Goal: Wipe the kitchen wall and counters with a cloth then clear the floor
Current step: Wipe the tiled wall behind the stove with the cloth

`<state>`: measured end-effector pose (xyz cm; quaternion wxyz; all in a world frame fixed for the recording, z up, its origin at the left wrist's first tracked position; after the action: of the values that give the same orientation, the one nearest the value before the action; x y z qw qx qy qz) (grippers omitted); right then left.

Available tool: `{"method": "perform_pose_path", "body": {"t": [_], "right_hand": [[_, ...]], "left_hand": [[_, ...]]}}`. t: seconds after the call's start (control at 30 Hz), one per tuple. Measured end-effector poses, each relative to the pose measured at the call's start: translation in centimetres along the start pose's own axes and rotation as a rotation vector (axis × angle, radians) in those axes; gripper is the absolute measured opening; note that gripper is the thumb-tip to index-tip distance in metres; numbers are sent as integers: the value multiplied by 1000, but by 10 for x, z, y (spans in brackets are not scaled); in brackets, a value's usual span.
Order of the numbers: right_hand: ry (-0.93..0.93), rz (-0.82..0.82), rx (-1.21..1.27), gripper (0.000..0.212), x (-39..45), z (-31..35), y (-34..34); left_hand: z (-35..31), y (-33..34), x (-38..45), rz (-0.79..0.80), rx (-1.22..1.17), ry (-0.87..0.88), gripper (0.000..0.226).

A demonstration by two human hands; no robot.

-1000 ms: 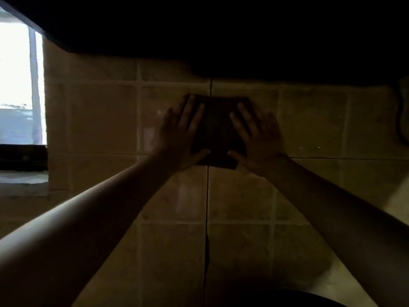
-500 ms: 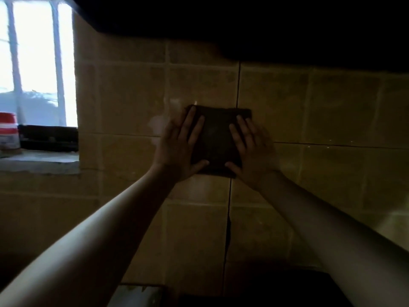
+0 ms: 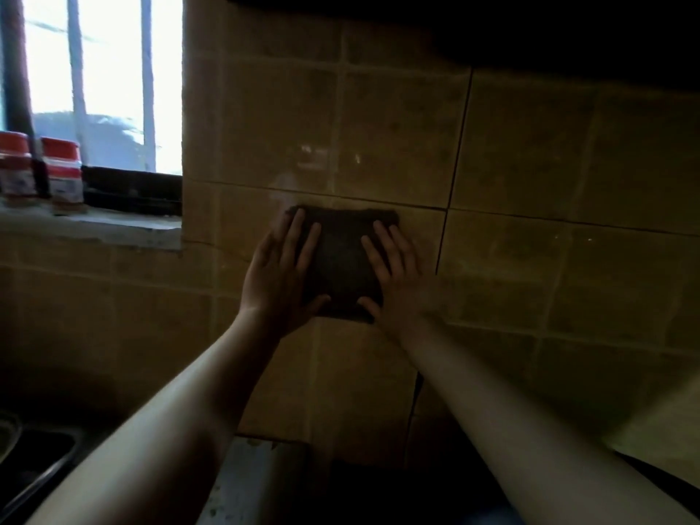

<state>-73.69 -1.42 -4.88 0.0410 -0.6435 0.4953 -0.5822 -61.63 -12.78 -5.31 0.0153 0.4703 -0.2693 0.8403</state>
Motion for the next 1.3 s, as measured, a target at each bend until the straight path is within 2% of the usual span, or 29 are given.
{"method": "perform_pose_path", "body": {"t": [0.1, 0.17, 0.27, 0.4, 0.63, 1.07, 1.2, 1.3], "right_hand": [[-37, -147, 74, 109, -3, -9, -9], [19, -205, 71, 108, -10, -19, -5], [-11, -183, -33, 100, -23, -32, 0], [-25, -305, 36, 108, -38, -48, 7], [45, -200, 26, 109, -77, -33, 41], [107, -172, 65, 122, -106, 26, 70], [-26, -168, 123, 116, -98, 36, 69], [-102, -77, 42, 120, -87, 34, 69]], "left_hand": [[-8, -5, 1, 1, 16, 18, 100], [-16, -9, 2, -23, -6, 15, 100], [-33, -9, 3, -31, -41, 22, 101], [-51, -13, 0, -54, -39, 36, 99], [-70, 4, -33, -61, -67, 67, 102], [-78, 51, -96, -51, -213, 6, 90], [-77, 62, -111, -19, -243, -68, 91], [-78, 67, -119, 8, -256, -99, 93]]}}
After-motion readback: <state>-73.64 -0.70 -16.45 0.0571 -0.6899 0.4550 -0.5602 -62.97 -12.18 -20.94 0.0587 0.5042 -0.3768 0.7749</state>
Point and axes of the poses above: each hand's wrist, its own x-axis towards the middle knuckle, its own y-axis out of the palm, z = x × y, the point moved 4 cm from there along x, towards the middle knuckle, and after that the axes turned 14 degrees about x, right-handed, at the moved point
